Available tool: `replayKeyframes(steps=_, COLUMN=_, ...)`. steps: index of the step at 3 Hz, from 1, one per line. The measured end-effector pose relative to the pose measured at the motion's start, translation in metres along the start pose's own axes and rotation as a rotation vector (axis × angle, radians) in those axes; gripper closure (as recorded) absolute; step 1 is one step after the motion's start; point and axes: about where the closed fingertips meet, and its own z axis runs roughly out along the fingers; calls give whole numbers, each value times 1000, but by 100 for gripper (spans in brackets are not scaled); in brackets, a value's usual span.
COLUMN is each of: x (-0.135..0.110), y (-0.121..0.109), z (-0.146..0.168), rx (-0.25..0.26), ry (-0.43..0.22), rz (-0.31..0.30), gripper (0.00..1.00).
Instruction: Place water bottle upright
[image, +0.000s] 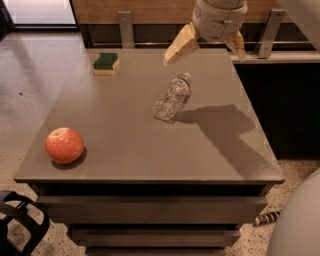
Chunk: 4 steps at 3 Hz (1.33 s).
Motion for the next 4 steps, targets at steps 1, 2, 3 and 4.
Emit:
replayKeyframes(steps=1, x=-3, y=15, z=17, rx=87, ry=46, rz=132, gripper=0)
replayKeyframes(steps=2, x=-3, y=24, z=26, rx=156, ry=66, rz=277, gripper=0)
replayKeyframes(steps=3, x=-3, y=32, z=37, rx=169, ry=81, rz=363, gripper=0)
replayKeyframes(steps=4, x=-11, y=34, z=51, rx=143, ry=103, rz=400, gripper=0)
